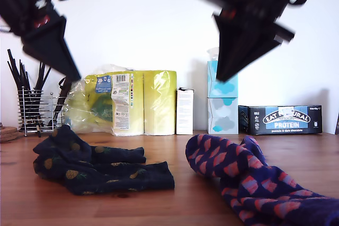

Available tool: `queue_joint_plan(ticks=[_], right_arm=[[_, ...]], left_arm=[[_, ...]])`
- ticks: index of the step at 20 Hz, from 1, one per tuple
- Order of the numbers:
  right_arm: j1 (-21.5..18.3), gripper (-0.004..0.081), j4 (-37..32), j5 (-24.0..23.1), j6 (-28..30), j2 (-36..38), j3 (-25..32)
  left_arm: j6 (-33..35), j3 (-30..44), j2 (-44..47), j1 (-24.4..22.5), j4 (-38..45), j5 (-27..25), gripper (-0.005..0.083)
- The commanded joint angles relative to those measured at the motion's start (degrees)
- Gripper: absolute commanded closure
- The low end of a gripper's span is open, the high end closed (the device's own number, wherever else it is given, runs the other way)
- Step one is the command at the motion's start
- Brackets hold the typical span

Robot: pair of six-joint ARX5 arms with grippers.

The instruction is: Pair up the socks based on colour and pattern, by placing each sock on top of its pair

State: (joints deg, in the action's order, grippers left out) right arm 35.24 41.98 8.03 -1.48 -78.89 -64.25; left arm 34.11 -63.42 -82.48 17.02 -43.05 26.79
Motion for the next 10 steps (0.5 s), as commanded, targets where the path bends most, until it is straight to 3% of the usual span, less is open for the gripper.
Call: queue_joint_plan(ticks=[1, 6, 10], right_arm=[[-0.1, 0.0782, 1.4, 0.9, 0.2, 4.8, 0.8], [-0.1, 0.0782, 8.2, 0.8, 0.3, 12.4, 0.8], [-0.1, 0.0782, 11.4, 0.6, 0.4, 16.3, 0.8]], left_arm=[[1.1, 2.1, -1.0, -0.3, 1.3, -0.6, 0.0793], [-0.2, 3.0, -8.1, 1.5, 7.0, 0.3, 0.0793], [-9.4, 3.0, -11.7, 8.0, 20.9, -0.6, 0.0793]])
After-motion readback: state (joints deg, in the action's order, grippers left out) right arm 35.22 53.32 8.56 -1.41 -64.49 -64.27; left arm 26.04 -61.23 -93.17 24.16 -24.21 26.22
